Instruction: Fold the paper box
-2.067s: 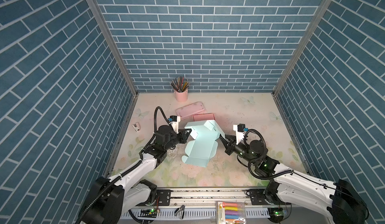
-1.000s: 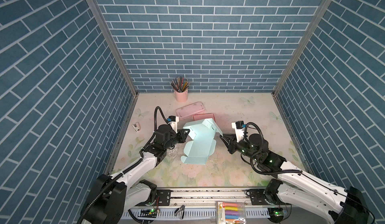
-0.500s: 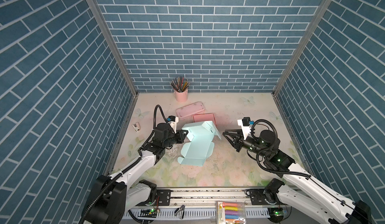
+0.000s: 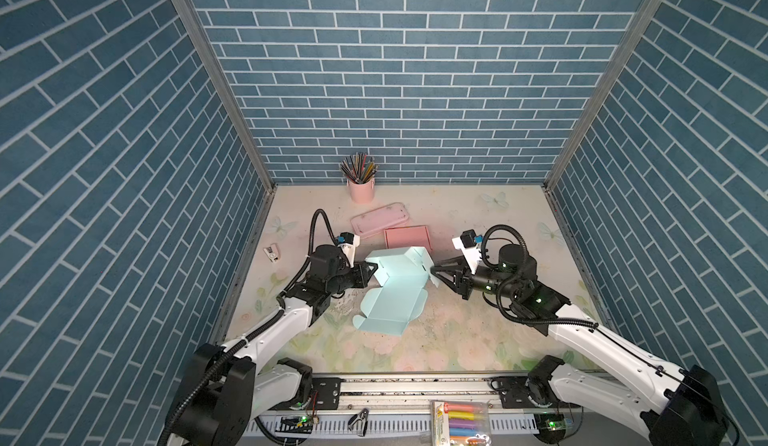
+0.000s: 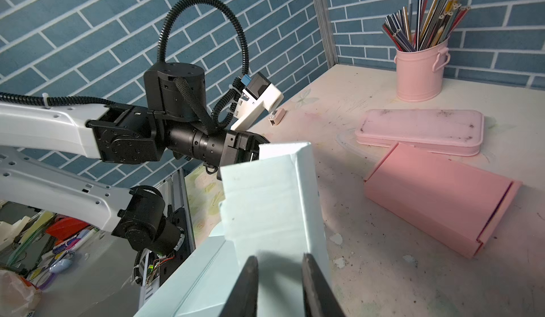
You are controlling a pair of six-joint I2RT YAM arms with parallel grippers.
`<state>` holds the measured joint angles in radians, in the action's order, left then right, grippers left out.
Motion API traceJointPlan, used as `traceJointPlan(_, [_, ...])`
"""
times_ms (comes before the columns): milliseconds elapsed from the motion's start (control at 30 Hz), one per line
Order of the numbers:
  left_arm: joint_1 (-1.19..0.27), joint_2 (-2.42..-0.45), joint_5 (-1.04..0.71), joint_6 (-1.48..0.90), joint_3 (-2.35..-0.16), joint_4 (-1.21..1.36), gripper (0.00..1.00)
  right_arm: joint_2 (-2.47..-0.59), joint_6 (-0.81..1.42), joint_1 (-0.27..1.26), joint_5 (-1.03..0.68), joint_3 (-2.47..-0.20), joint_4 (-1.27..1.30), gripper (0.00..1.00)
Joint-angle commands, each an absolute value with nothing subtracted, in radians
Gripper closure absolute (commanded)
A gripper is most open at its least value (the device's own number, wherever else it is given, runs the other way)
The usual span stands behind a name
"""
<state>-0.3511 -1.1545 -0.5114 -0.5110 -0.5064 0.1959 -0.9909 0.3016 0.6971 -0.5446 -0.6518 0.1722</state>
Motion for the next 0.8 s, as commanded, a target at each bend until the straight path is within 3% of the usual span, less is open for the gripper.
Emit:
traceJointPlan(0, [-0.347, -1.163, -0.529, -0.5, -0.521, 0.209, 0.95, -1.024, 0.233, 0.694, -0.58, -0.691, 0.155, 0.74])
traceJointPlan(333, [-0.355, -1.169, -0.527, -0.505, -0.514, 0.219, 0.95, -1.092, 0.218, 0.72, -0.567, -0.732, 0.141, 0.76])
traceJointPlan(567, [-0.357, -1.171, -0.516, -0.505, -0.512, 0.221, 0.95, -1.135, 0.158, 0.794, -0.446, -0.801, 0.03, 0.78])
traceJointPlan(767, [-0.357, -1.163, -0.499, -0.506, -0.501, 0.219, 0.95, -1.056, 0.178, 0.801, -0.358, -0.776, 0.022, 0.79])
